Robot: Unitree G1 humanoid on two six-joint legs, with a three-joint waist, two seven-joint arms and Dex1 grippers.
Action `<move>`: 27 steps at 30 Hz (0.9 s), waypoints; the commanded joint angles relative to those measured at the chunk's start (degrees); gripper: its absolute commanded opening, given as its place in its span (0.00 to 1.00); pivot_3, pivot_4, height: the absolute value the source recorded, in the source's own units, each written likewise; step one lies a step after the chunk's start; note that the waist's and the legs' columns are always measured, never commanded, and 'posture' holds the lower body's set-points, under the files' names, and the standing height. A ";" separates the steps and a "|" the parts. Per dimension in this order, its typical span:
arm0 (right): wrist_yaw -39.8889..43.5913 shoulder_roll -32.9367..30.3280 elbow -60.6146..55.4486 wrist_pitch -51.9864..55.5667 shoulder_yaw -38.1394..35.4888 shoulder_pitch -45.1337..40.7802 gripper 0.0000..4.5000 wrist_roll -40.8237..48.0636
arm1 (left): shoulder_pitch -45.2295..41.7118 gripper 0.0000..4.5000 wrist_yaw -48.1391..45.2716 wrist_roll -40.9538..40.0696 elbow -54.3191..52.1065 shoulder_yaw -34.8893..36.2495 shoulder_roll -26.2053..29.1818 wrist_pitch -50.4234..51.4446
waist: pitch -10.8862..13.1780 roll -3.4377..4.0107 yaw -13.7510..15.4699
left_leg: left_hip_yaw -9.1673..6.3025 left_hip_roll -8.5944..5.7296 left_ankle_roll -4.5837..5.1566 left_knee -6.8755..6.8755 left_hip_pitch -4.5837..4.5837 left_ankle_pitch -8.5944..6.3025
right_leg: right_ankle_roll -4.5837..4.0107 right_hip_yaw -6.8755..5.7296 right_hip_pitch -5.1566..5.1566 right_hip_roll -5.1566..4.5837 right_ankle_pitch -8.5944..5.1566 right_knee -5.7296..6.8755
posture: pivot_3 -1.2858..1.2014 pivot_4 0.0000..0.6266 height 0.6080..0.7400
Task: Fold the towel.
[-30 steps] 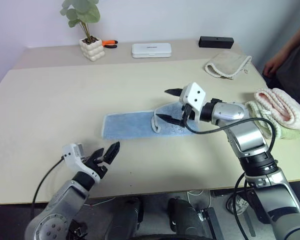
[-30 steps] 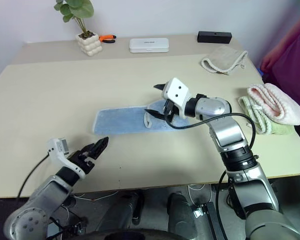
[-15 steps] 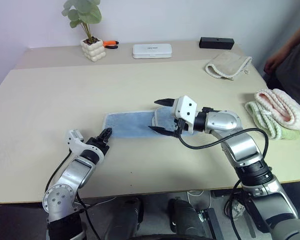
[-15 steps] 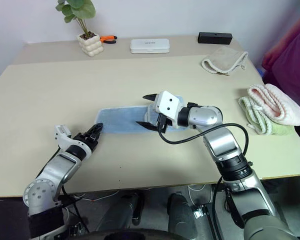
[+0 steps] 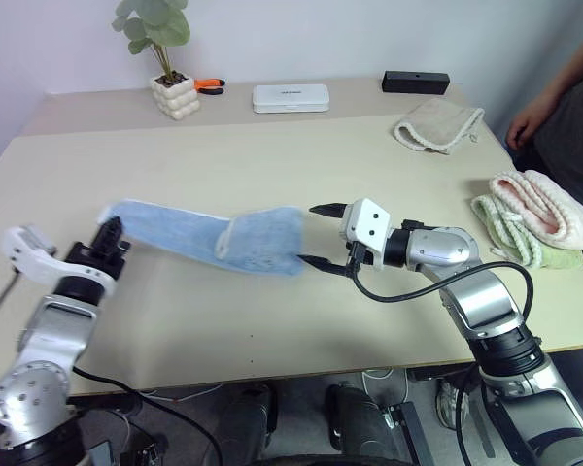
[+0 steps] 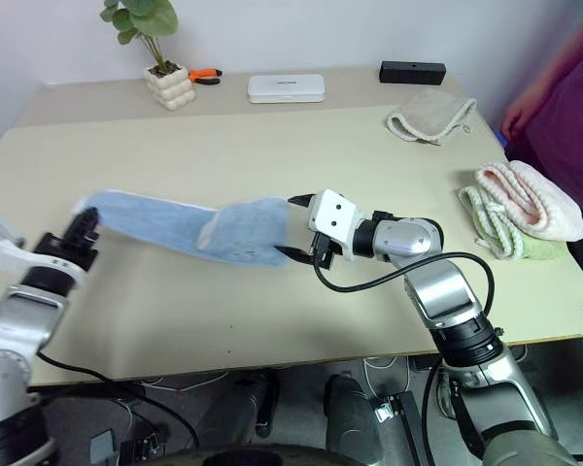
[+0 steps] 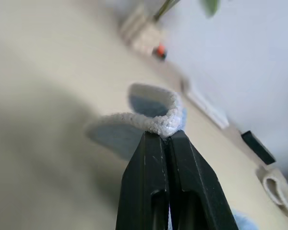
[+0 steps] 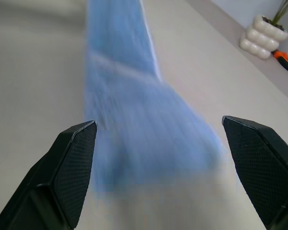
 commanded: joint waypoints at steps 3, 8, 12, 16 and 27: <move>-0.21 0.15 0.10 -1.55 -0.57 -0.76 0.95 -0.41 | -0.60 0.01 -11.24 5.63 -6.68 -6.27 9.22 2.21 | -0.01 -0.02 -0.04 | 0.01 -0.02 0.01 0.00 0.00 0.00 | 0.00 0.00 0.01 0.00 0.00 -0.01 | 0.52 0.24 1.00; -0.44 0.62 1.59 -2.29 -0.21 -0.77 0.95 -1.26 | -3.98 0.01 -22.89 14.34 -8.97 -21.17 14.24 3.82 | -0.01 -0.02 -0.16 | 0.05 -0.02 0.01 -0.02 0.00 0.00 | -0.01 0.02 0.00 0.00 0.00 -0.01 | 0.52 0.24 1.00; -1.10 0.47 1.46 -2.33 -0.35 -0.28 0.95 -1.84 | -8.19 0.01 -28.86 23.67 -4.60 -32.60 13.98 3.65 | 0.00 -0.01 -0.38 | 0.06 0.02 0.00 -0.07 0.01 0.00 | 0.00 0.04 -0.06 0.03 0.01 0.02 | 0.52 0.24 1.00; -2.00 -0.05 0.77 -2.05 -1.00 0.39 0.95 -2.49 | -10.24 0.01 -31.93 28.64 0.06 -37.12 11.92 3.57 | 0.00 -0.01 -0.40 | 0.06 0.02 0.00 -0.08 0.01 0.01 | 0.01 0.06 -0.07 0.04 0.02 0.02 | 0.52 0.24 1.00; -3.06 0.79 -2.02 3.21 -3.04 0.68 0.82 1.16 | -4.92 0.76 -34.96 19.09 -3.37 -21.36 10.26 5.88 | 0.01 0.00 -0.64 | 0.03 0.05 0.00 -0.09 0.00 0.00 | 0.05 0.06 -0.12 -0.02 0.03 0.04 | 0.52 0.24 1.00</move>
